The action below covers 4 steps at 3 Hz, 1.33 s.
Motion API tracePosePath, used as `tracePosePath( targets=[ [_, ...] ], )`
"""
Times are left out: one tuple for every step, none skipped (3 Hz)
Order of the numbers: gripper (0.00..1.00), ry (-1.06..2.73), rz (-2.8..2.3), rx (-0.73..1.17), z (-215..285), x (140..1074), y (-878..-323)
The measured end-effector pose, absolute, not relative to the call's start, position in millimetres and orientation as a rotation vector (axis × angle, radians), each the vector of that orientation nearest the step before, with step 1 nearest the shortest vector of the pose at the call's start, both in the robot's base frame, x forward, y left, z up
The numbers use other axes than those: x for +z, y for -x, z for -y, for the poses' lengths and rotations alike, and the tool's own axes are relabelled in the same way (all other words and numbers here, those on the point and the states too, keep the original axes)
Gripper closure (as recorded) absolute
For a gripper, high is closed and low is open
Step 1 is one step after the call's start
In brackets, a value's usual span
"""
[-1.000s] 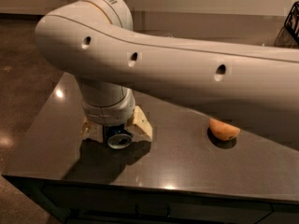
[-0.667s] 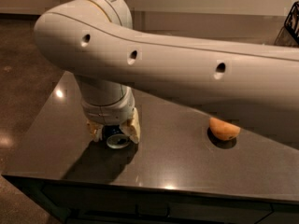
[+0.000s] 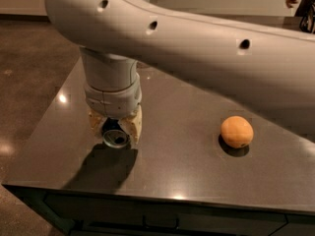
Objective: Place pepsi can upright
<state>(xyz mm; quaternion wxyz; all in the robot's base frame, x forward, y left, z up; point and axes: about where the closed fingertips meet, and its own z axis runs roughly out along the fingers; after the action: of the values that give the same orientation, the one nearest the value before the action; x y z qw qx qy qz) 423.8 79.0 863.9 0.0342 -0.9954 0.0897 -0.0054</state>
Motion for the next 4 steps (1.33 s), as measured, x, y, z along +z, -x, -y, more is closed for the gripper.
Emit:
tracePosePath(
  targets=[
    [1.0,2.965,-0.539,0.143,-88,886,-432],
    [1.0,2.807,-0.829,0.353,-94,909,-441],
    [1.0,2.627,-1.059,0.559,-100,923,-448],
    [1.0,2.42,-1.259,0.743,-104,930,-454]
  ],
)
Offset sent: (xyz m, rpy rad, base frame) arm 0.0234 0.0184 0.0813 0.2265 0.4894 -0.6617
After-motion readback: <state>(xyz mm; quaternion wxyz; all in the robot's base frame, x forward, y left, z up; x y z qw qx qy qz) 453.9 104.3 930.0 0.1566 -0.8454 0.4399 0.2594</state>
